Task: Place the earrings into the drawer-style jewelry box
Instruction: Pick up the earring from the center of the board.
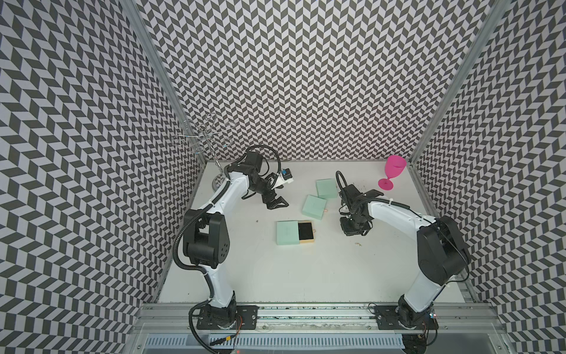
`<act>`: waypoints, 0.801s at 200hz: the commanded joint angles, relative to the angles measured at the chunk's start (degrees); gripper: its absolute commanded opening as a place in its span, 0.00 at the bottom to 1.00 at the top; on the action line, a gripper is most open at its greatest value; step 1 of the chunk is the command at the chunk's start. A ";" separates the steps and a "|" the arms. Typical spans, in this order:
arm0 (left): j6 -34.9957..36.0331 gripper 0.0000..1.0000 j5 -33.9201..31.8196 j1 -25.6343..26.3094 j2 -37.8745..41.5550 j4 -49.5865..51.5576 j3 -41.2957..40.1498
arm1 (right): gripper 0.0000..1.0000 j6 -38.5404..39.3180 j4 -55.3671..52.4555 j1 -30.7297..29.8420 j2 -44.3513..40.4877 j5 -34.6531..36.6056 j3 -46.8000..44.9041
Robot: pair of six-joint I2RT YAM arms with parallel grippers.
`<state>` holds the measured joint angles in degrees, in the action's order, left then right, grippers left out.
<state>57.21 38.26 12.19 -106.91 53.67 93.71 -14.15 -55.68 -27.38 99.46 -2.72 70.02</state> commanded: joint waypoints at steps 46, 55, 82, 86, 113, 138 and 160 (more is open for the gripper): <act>1.41 0.98 0.79 0.12 0.84 0.60 -1.40 | 0.25 -0.88 0.48 0.57 -1.20 4.69 -6.02; 1.48 0.98 0.85 0.05 0.93 0.56 -1.57 | 0.26 -0.92 0.23 0.66 -0.91 5.73 -6.03; 1.41 0.98 0.94 0.03 1.11 0.60 -2.03 | 0.26 -0.71 -0.02 1.09 -0.52 8.34 -6.18; 1.41 0.98 0.94 0.03 1.18 0.61 -2.04 | 0.26 -0.70 -0.04 1.18 -0.58 8.47 -6.06; 1.30 0.97 1.07 0.03 1.41 0.64 -2.65 | 0.27 -0.49 0.65 2.53 -0.86 9.15 -6.79; 1.37 0.97 1.07 -0.06 1.53 0.58 -2.81 | 0.27 0.33 2.64 3.77 -0.36 7.58 -8.52; 1.50 0.97 0.94 -0.06 1.71 0.73 -2.93 | 0.26 0.54 3.09 4.00 0.43 6.60 -8.84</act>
<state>57.43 38.28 12.23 -106.91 53.67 91.15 -14.31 -54.17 -23.81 99.37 4.40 61.84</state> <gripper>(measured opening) 0.975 0.263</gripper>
